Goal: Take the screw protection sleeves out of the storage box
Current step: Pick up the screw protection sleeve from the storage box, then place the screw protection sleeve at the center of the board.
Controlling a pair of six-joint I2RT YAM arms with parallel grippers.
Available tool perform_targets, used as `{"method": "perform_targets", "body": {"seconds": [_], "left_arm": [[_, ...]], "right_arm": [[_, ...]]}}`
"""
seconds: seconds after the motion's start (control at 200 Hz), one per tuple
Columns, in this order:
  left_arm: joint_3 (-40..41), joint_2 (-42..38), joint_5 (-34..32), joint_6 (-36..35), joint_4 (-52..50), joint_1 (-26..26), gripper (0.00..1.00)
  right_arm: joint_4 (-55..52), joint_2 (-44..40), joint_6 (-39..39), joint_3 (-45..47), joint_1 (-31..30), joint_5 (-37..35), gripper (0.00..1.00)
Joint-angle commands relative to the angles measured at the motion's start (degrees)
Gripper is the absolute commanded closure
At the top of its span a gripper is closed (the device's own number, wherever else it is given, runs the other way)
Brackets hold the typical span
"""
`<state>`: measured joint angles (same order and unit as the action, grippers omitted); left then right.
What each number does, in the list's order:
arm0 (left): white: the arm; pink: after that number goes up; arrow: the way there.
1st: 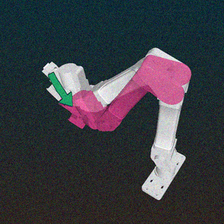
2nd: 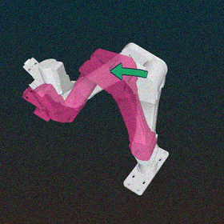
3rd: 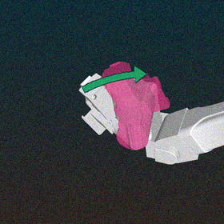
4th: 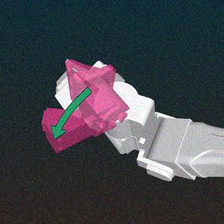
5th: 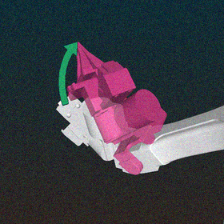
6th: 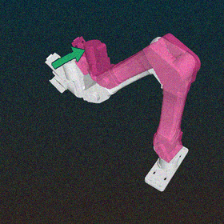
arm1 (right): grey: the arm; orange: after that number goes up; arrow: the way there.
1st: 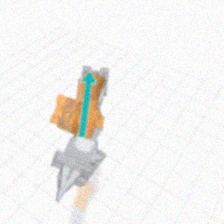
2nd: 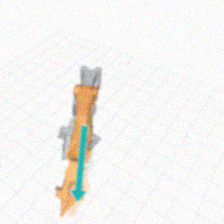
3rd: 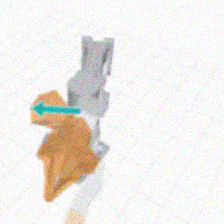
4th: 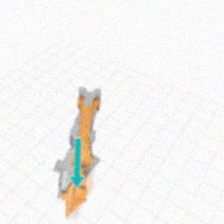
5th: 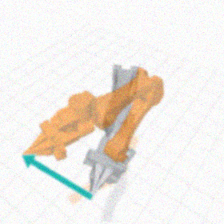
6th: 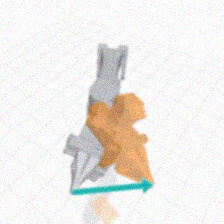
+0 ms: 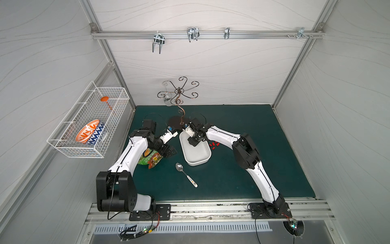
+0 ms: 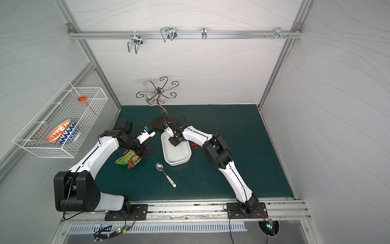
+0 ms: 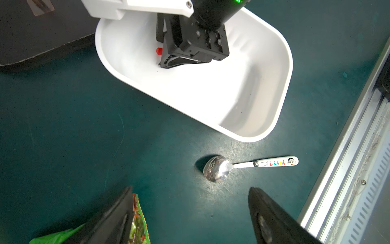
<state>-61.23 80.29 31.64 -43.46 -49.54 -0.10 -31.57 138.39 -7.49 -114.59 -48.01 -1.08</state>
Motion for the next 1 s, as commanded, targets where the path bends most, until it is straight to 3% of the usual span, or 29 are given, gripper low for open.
{"method": "perform_targets", "body": {"seconds": [0.0, 0.31, 0.48, 0.655, 0.835, 0.996], "left_arm": [[-0.18, -1.28, 1.43, -0.87, 0.49, -0.08, 0.12], [-0.17, -1.32, 2.20, -0.73, 0.18, -0.08, 0.12], [-0.21, -1.06, 3.84, -0.18, 0.36, 0.01, 0.12], [0.92, -1.86, 6.41, 1.25, 3.35, 0.00, 0.12], [2.96, -3.30, 8.16, 6.38, 13.67, 1.62, 0.11], [2.22, -2.08, 6.83, 10.37, 21.55, 6.77, 0.10]], "right_arm": [[-0.20, 2.08, -0.34, -0.83, -0.42, -1.14, 0.62], [-0.73, 0.92, -0.37, -1.31, -0.42, -0.37, 0.87], [-2.03, -3.24, 0.55, -1.69, 0.56, 3.94, 0.98], [-4.74, -9.50, 2.60, -1.57, 3.68, 15.36, 1.00], [-8.59, -15.96, 3.94, 0.32, 8.76, 30.11, 0.99], [-9.36, -22.38, 3.75, 6.17, 14.32, 35.10, 0.99]]}}
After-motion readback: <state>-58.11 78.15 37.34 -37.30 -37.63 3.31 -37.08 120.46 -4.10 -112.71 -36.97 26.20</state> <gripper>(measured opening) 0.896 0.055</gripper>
